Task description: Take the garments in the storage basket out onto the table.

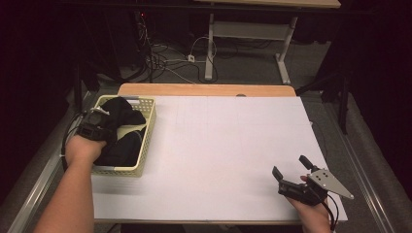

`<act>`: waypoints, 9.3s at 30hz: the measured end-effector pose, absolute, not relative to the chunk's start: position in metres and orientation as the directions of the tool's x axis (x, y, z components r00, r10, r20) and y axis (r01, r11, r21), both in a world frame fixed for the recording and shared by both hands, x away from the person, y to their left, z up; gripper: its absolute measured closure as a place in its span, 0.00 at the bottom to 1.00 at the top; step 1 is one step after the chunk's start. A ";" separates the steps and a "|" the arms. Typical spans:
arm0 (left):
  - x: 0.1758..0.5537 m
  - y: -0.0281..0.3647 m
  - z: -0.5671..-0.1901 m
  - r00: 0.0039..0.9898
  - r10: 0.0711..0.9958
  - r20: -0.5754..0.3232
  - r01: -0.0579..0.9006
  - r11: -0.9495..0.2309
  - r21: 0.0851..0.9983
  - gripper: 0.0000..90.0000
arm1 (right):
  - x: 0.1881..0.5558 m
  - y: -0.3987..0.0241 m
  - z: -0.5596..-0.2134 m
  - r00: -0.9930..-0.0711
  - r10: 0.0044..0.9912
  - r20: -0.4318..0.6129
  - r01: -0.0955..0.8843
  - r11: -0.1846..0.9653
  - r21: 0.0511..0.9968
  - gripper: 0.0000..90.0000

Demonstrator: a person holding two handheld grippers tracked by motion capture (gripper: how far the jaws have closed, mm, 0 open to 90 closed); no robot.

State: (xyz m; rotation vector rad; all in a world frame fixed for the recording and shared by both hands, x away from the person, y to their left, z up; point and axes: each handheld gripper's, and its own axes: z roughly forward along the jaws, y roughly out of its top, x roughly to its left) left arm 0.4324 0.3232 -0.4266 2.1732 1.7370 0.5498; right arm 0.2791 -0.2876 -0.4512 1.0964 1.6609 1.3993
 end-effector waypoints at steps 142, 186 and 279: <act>0.424 0.320 -0.424 0.327 0.937 -0.124 0.889 -0.261 0.376 0.63 | 0.284 -0.272 -0.468 -0.410 0.912 -0.028 0.220 0.129 0.967 0.02; 0.475 0.327 -0.454 0.227 0.955 -0.191 0.969 -0.203 0.138 0.06 | 0.283 -0.260 -0.465 -0.440 0.897 -0.027 0.210 0.132 0.969 0.02; 0.418 0.224 -0.197 0.555 0.827 0.091 0.799 -0.561 0.216 0.67 | 0.281 -0.266 -0.453 -0.428 0.904 -0.002 0.179 0.087 0.980 0.02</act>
